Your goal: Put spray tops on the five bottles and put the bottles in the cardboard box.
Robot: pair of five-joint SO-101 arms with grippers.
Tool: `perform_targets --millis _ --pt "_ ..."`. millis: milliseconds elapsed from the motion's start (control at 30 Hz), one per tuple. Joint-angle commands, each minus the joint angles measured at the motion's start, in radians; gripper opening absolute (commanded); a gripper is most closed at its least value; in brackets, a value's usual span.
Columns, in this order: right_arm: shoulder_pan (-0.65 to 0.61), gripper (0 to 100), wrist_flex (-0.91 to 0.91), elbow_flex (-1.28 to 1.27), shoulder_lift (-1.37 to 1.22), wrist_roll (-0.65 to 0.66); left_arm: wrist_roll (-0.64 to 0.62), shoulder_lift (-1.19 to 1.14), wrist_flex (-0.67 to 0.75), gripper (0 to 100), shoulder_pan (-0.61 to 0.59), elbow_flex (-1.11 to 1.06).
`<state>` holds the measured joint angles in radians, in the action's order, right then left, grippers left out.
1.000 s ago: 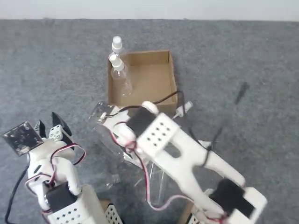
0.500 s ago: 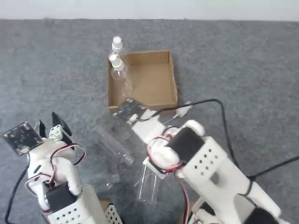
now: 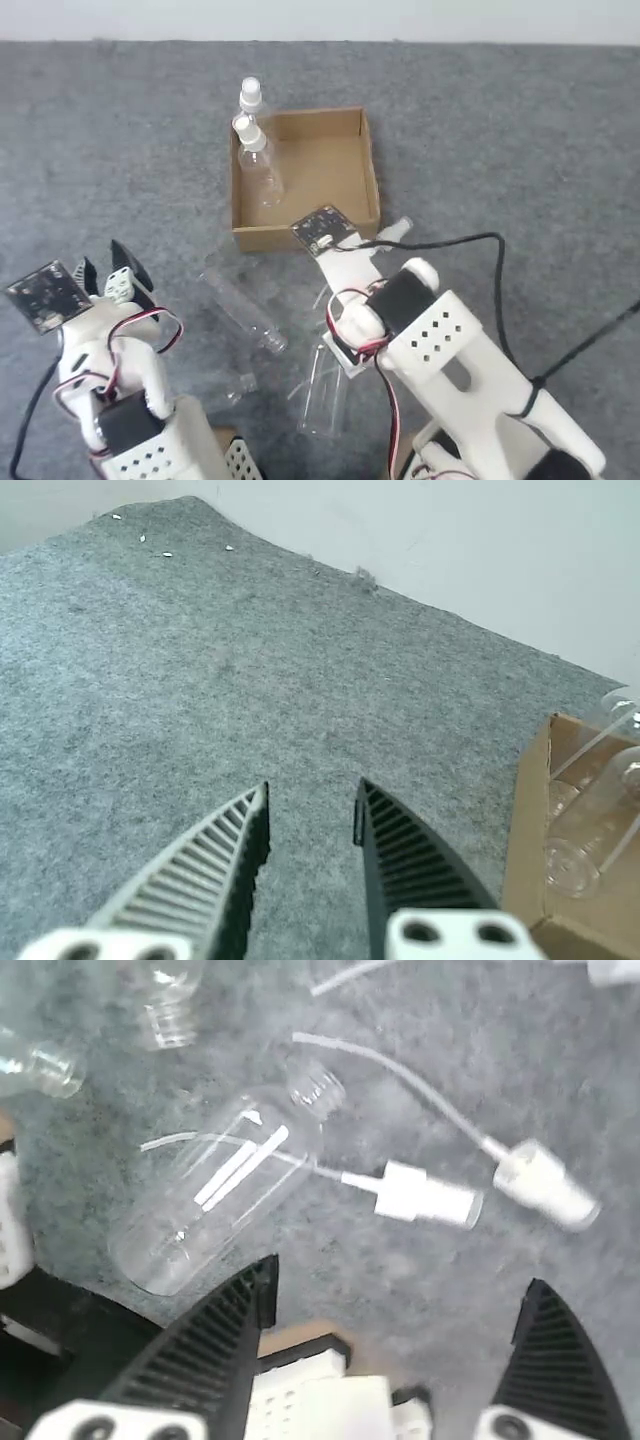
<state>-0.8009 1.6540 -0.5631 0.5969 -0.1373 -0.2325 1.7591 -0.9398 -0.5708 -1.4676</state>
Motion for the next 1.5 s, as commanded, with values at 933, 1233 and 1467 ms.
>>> perform_targets --millis 933,1233,1467 --pt "-0.278 30.8 -0.605 -0.311 -0.142 -0.420 -0.003 0.015 0.095 13 -0.002 -0.016" --pt "-0.278 28.5 -0.618 -0.287 -0.234 -0.422 -0.003 0.015 0.095 13 -0.002 -0.016" --pt "-0.232 2.3 -0.618 -0.282 -0.234 -0.407 -0.003 0.015 0.095 13 -0.002 -0.016"
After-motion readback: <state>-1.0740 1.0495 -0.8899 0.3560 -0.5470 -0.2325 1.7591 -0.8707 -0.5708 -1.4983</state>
